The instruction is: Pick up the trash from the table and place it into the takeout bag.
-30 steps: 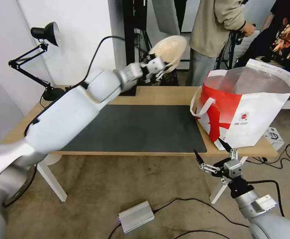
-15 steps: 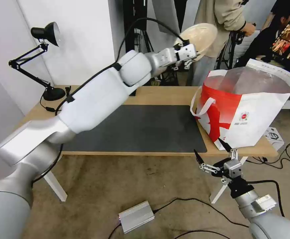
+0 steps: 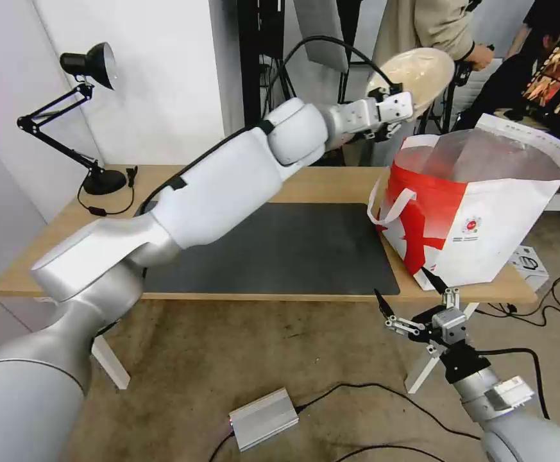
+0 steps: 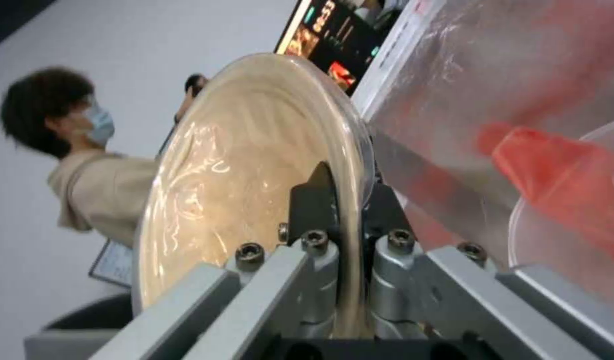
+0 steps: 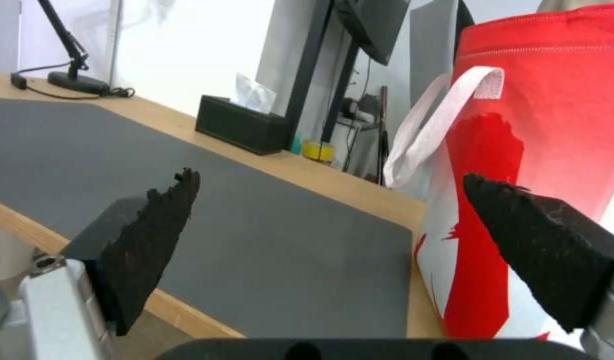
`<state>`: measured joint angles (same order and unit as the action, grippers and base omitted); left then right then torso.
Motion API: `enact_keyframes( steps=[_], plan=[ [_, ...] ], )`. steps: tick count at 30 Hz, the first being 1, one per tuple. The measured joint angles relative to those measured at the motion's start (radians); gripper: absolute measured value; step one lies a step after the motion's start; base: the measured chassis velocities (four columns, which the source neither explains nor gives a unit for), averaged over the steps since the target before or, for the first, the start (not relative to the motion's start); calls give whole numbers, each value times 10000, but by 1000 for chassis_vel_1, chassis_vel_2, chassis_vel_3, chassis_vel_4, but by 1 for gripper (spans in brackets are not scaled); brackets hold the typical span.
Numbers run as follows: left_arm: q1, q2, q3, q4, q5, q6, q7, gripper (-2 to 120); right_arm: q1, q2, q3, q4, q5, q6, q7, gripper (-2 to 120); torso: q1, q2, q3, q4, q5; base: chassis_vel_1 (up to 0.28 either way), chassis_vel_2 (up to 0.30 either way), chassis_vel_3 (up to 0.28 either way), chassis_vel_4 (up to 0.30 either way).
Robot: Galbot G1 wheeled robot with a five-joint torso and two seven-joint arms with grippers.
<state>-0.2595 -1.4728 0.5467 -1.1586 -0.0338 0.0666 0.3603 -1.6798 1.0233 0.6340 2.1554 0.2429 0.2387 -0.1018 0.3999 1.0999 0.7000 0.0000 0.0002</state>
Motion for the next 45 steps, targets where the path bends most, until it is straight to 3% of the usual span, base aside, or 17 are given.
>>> enact_keyframes(
  steps=[13,27,45],
  plan=[
    [34,-1220,14,1110,1447,-780,99,1,0,0,0,0,0,0,0,100,1,2,0,-1,0,0,0,0,0],
    [207,-1242,460,1301,2820,-1133,39,1,0,0,0,0,0,0,0,100,0,2,0,1,-2,0,0,0,0],
    [121,-1234,774,1527,3295,-1118,159,1,0,0,0,0,0,0,0,100,0,2,0,0,-2,0,0,0,0]
  ],
)
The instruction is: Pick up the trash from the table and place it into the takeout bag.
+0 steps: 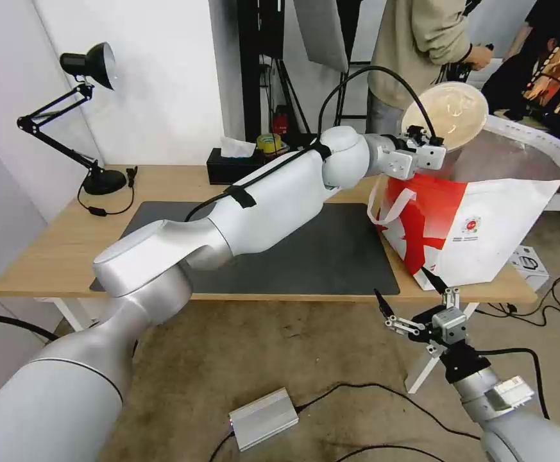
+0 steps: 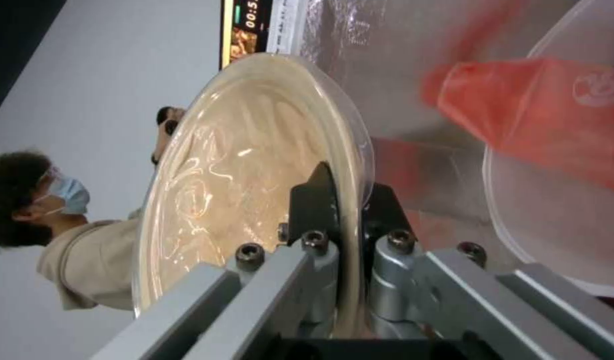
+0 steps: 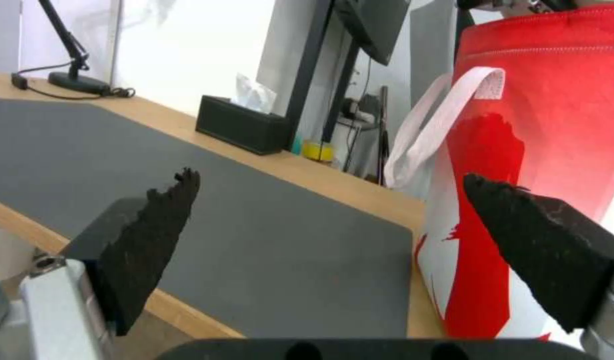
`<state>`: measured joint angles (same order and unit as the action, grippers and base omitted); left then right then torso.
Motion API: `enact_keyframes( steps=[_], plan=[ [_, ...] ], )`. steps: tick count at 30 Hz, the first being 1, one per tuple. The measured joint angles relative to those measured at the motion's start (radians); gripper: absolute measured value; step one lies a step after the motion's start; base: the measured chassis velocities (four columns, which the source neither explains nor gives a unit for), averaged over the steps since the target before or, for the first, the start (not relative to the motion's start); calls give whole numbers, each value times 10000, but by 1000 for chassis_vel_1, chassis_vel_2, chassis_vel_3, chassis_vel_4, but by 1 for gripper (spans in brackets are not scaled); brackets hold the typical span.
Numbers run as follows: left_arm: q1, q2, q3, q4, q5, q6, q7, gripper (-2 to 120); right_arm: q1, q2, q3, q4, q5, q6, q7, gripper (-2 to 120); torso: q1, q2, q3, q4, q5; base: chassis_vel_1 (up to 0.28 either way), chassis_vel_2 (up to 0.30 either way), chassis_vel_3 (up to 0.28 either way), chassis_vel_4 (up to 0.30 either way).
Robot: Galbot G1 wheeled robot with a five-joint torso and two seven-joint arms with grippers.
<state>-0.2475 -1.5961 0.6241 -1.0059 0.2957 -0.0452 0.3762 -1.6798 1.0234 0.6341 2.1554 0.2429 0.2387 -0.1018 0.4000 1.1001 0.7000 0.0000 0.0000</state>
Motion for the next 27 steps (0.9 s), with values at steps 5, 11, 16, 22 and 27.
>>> enact_keyframes(
  steps=[5,11,16,22,27],
  plan=[
    [3,3,47,44,122,0,3,1,0,0,0,1,0,0,0,100,0,-1,0,0,0,0,0,0,0],
    [13,3,118,88,192,0,-10,1,1,0,0,0,0,0,0,100,0,0,0,0,0,0,0,0,0],
    [13,1,170,96,206,0,-12,1,0,0,0,0,0,0,0,100,0,-1,0,0,0,0,0,0,0],
    [34,-1,267,104,231,2,-11,1,0,0,0,0,0,0,0,100,0,-1,0,0,0,0,0,0,0],
    [42,-2,368,108,248,7,-9,1,0,0,0,0,0,0,0,100,0,0,0,0,0,0,0,0,0]
  ],
)
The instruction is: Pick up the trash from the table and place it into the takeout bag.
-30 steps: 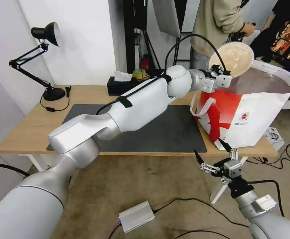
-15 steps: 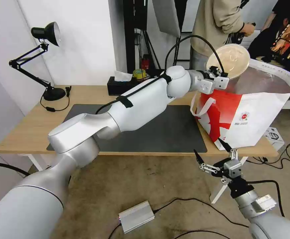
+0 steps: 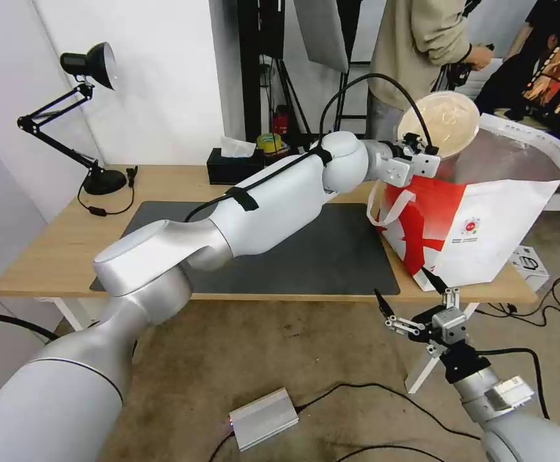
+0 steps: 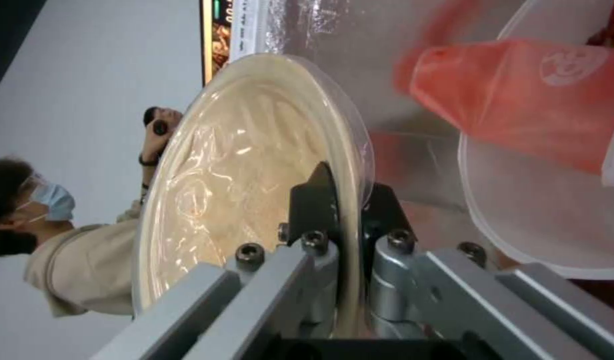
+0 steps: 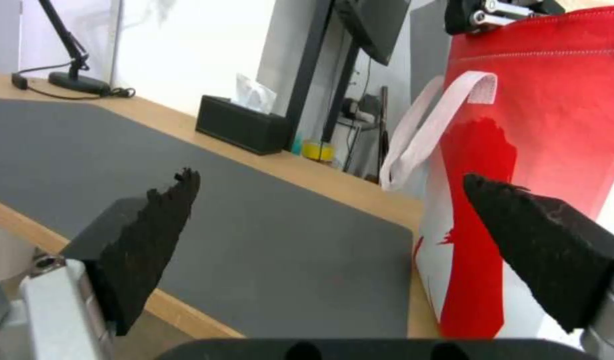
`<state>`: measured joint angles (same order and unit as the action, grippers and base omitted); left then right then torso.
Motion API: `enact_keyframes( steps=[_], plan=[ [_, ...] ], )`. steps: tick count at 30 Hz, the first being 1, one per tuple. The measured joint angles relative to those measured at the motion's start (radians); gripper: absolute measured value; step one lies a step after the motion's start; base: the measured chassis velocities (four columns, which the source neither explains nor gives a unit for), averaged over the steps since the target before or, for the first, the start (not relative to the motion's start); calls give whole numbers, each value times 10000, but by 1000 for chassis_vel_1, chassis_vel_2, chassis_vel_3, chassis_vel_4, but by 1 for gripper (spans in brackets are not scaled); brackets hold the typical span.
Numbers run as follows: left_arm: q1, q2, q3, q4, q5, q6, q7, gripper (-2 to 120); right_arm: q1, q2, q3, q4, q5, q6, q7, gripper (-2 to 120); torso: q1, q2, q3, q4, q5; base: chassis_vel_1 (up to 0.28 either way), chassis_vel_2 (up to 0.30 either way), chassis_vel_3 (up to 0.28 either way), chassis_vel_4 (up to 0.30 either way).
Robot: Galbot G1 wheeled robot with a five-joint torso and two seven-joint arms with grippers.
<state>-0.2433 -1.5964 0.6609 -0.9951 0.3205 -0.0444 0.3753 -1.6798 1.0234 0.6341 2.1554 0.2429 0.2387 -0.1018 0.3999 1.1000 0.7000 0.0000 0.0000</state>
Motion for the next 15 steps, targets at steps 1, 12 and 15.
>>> enact_keyframes(
  steps=[1,12,15],
  plan=[
    [0,0,23,2,26,0,0,1,0,0,0,0,0,0,0,100,0,0,0,0,0,0,0,0,0],
    [30,-3,145,4,158,0,6,1,0,0,0,-1,0,0,0,100,0,0,0,0,0,0,0,0,0],
    [31,-3,162,5,189,0,27,1,0,0,0,0,0,0,0,100,0,0,0,0,0,0,0,0,0]
  ],
)
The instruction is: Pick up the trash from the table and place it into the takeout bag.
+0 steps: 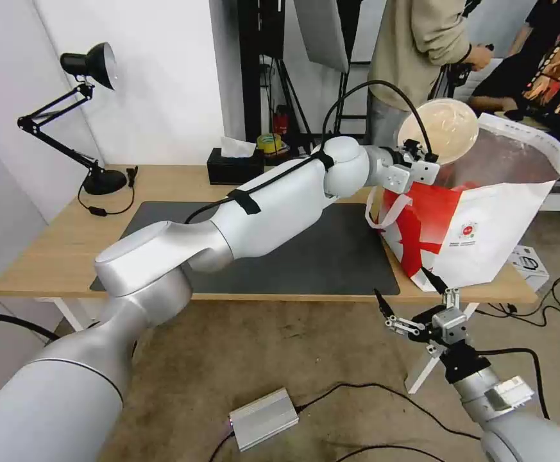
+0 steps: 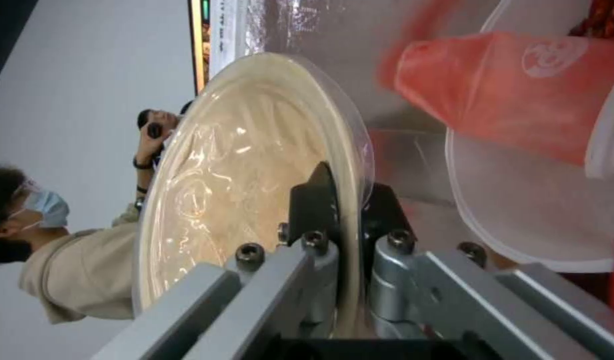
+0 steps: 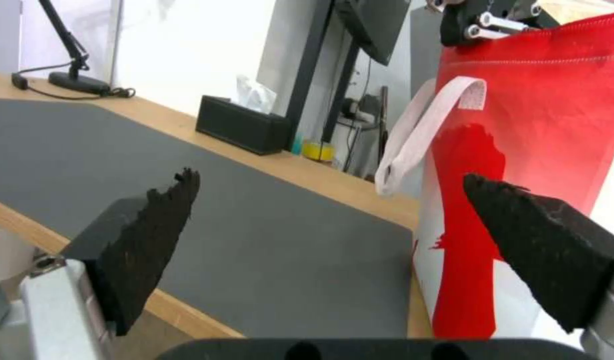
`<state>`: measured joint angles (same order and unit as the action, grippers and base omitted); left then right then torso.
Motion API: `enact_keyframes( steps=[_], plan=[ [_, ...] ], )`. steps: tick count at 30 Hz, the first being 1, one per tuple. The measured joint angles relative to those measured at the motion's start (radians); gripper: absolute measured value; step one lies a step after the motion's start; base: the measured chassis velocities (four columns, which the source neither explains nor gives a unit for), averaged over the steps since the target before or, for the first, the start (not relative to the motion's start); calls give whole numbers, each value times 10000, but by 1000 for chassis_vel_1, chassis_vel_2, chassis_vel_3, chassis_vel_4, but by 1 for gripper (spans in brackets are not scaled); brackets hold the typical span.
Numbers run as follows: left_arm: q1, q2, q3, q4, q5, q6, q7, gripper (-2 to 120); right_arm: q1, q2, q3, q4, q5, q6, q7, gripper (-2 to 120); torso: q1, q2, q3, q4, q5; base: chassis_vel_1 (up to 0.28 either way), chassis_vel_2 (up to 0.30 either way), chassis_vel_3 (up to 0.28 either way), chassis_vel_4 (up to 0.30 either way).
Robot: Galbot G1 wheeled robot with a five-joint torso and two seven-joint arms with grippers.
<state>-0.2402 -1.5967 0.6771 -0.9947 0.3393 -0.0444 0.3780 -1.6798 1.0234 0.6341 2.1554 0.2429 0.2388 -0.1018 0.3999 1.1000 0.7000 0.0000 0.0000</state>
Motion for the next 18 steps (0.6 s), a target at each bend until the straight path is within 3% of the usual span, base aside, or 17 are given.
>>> enact_keyframes(
  steps=[4,18],
  plan=[
    [-6,-1,9,-4,7,0,6,3,0,0,0,0,0,0,0,100,0,0,0,0,0,0,0,0,0],
    [-34,-4,43,-115,186,2,-8,54,0,0,-1,0,0,0,0,100,0,-1,0,0,0,0,0,0,0]
  ],
)
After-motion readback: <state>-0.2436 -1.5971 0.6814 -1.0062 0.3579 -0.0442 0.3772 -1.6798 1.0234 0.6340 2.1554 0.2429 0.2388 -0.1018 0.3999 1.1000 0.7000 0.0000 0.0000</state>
